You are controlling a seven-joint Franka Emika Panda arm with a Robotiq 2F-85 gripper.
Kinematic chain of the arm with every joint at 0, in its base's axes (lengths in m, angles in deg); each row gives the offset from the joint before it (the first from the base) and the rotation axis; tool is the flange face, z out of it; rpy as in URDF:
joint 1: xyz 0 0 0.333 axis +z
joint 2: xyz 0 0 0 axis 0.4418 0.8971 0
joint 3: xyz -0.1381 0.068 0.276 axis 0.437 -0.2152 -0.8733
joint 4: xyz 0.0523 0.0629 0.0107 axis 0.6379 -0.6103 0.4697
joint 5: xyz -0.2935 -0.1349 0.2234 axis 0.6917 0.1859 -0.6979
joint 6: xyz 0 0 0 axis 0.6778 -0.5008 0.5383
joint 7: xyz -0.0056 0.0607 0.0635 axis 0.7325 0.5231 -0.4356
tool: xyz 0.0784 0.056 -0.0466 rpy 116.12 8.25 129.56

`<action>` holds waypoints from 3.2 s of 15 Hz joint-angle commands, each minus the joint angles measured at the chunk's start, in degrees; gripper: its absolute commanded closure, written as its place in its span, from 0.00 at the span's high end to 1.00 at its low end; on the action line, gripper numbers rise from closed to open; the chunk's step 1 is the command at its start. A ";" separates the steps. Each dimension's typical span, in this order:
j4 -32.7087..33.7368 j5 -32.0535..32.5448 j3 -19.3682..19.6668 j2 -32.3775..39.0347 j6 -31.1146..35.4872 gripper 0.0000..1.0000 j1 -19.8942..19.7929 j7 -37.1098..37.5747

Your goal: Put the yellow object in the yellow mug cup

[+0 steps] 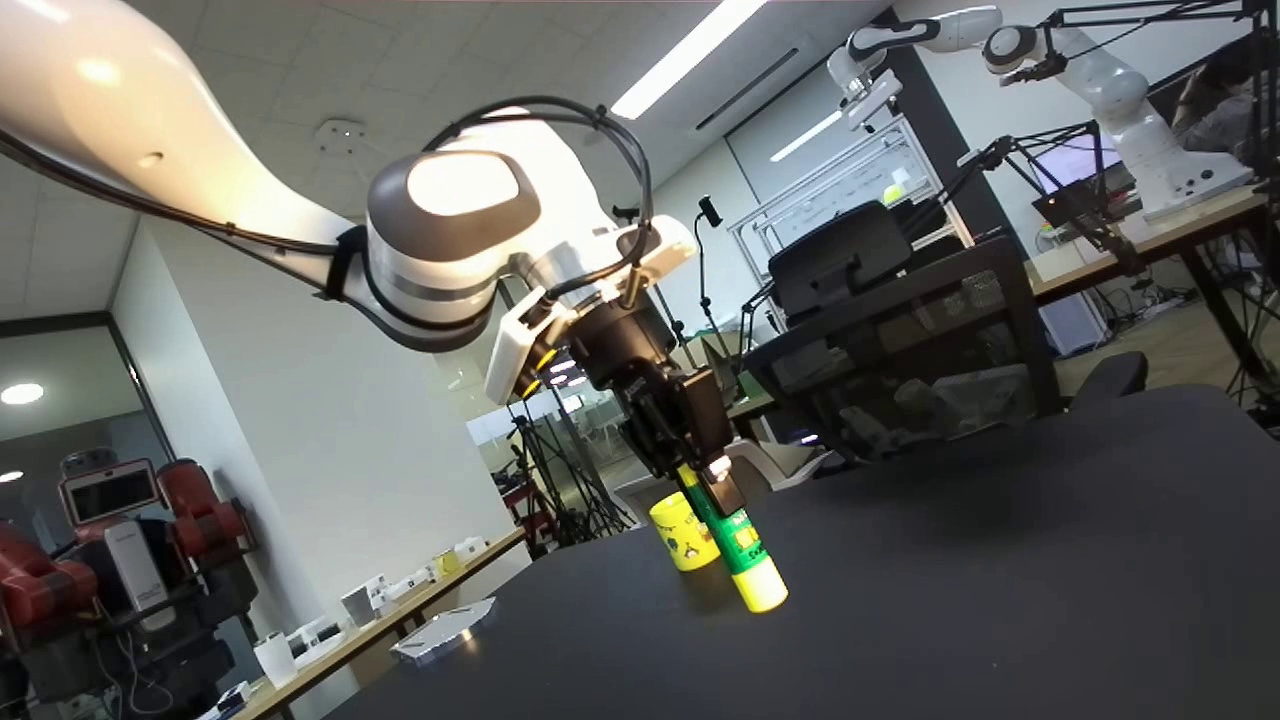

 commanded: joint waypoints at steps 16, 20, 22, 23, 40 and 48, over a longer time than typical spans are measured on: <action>16.07 1.79 -3.17 6.26 -4.21 0.09 3.26 3.50; 24.84 1.07 -4.62 9.66 -7.18 0.09 4.80 3.57; 28.47 0.94 -5.45 11.37 -8.15 0.09 5.50 3.25; 29.93 0.92 -5.99 12.18 -8.06 0.09 5.97 3.06; 53.93 -1.42 -13.27 27.48 -9.69 0.09 10.67 -1.45; 57.23 -4.20 -16.14 30.51 -12.37 0.09 11.51 -3.17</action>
